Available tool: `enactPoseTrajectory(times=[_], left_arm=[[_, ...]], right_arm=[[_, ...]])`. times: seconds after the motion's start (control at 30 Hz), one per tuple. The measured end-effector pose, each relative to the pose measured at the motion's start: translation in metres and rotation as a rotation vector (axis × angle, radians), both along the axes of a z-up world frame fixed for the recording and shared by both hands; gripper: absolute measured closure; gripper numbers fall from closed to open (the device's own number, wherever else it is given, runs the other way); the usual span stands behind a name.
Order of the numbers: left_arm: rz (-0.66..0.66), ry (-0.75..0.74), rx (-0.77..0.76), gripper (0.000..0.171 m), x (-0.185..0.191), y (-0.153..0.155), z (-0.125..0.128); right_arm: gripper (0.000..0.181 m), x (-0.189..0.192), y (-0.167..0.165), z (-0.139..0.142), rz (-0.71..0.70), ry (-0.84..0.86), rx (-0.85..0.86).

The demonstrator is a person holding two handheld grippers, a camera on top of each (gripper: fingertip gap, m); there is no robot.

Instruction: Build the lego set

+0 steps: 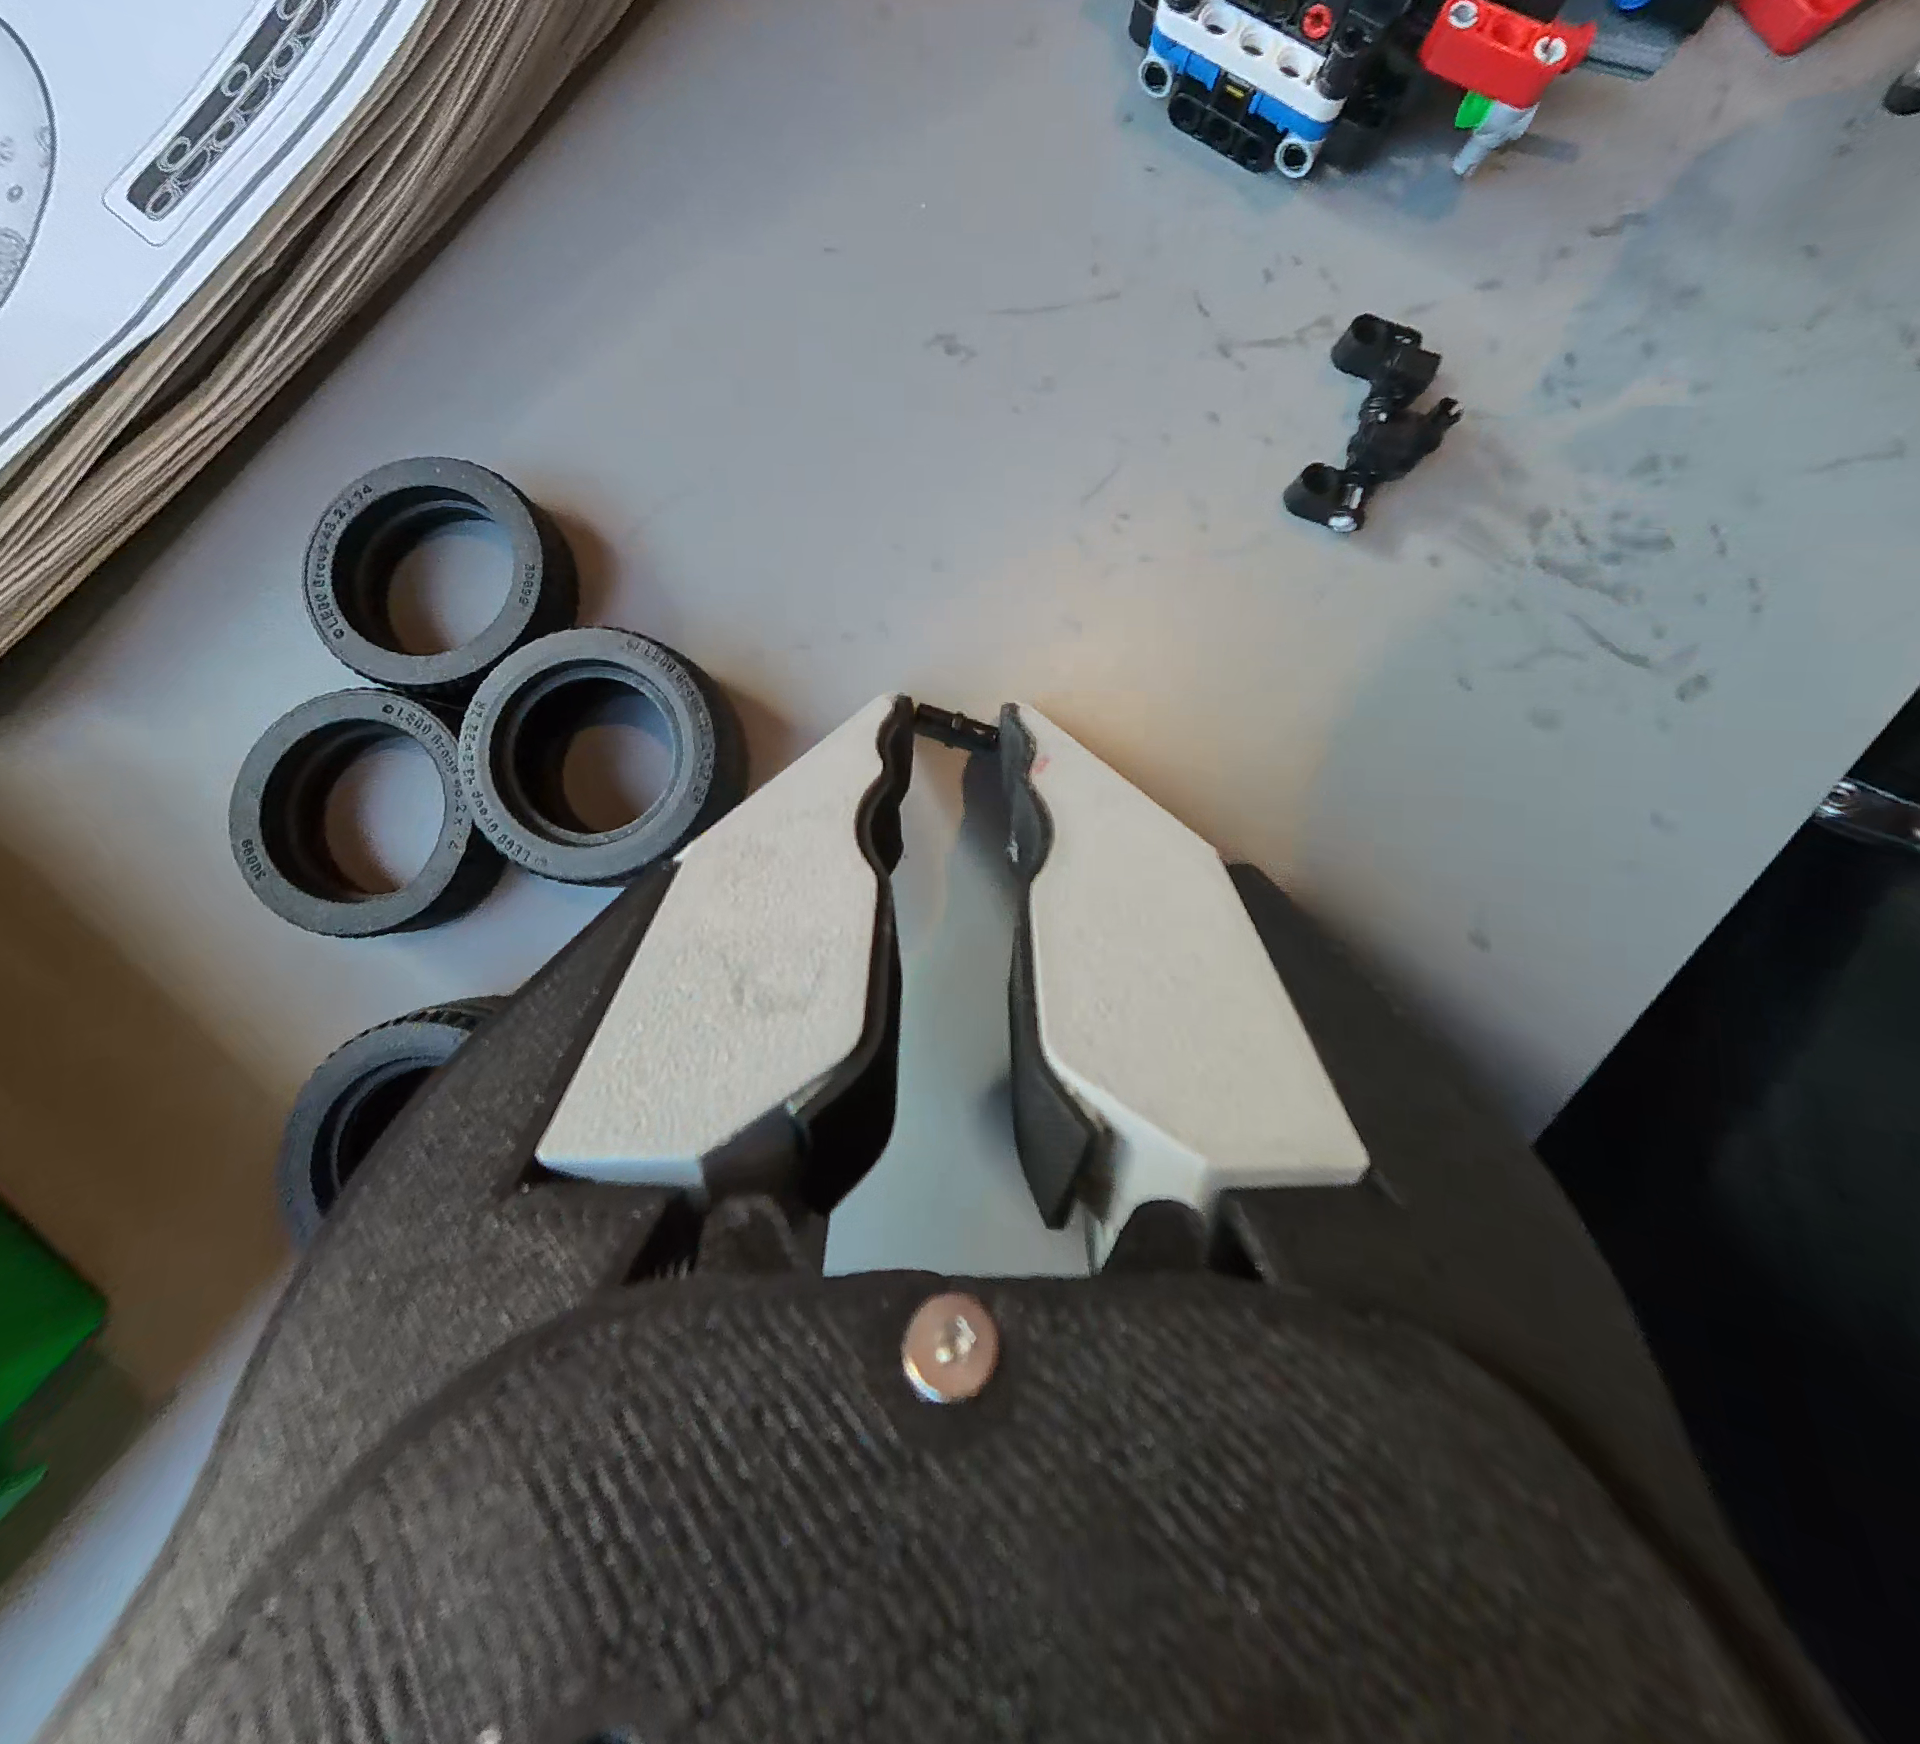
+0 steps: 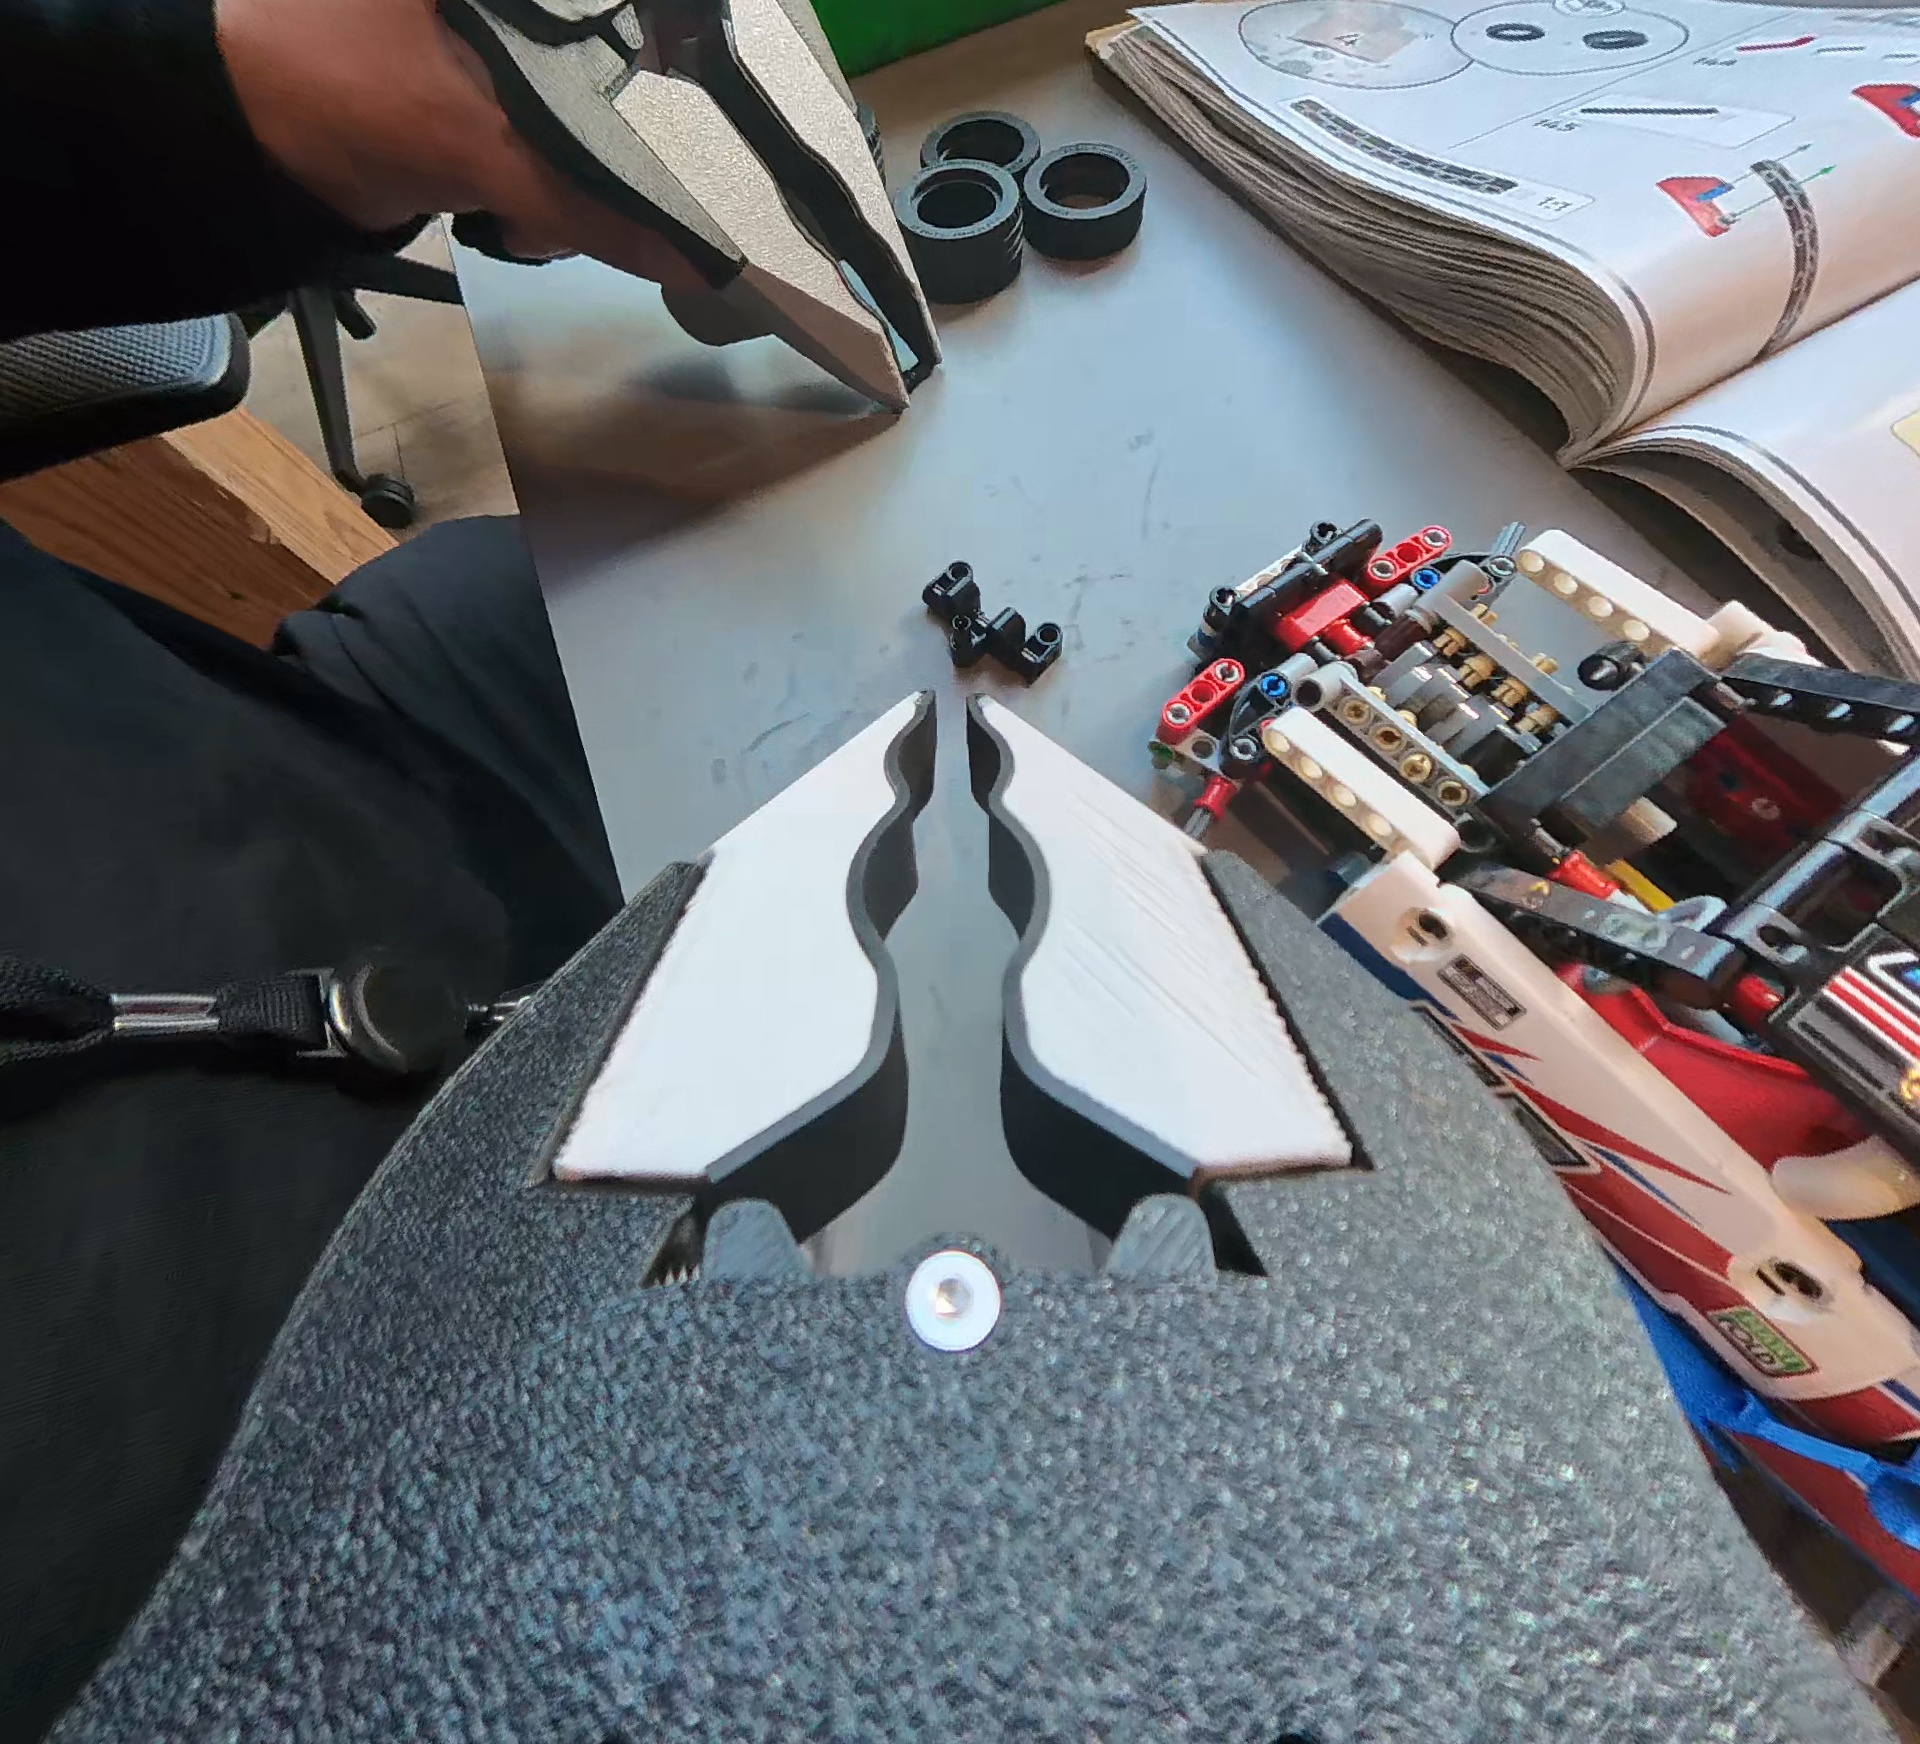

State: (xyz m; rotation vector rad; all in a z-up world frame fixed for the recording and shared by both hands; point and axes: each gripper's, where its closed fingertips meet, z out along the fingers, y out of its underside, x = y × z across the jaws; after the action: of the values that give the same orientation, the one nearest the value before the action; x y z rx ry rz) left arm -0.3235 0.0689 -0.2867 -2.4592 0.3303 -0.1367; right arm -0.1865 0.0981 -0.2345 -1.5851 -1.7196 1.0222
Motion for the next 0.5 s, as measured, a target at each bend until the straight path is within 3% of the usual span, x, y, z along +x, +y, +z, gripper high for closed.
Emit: enactPoseTrajectory(times=[0.5], left_arm=[[-0.054, -0.021, 0.013, 0.156, 0.011, -0.001, 0.0]], right_arm=[[0.177, 0.01, 0.01, -0.011, -0.034, -0.001, -0.042]])
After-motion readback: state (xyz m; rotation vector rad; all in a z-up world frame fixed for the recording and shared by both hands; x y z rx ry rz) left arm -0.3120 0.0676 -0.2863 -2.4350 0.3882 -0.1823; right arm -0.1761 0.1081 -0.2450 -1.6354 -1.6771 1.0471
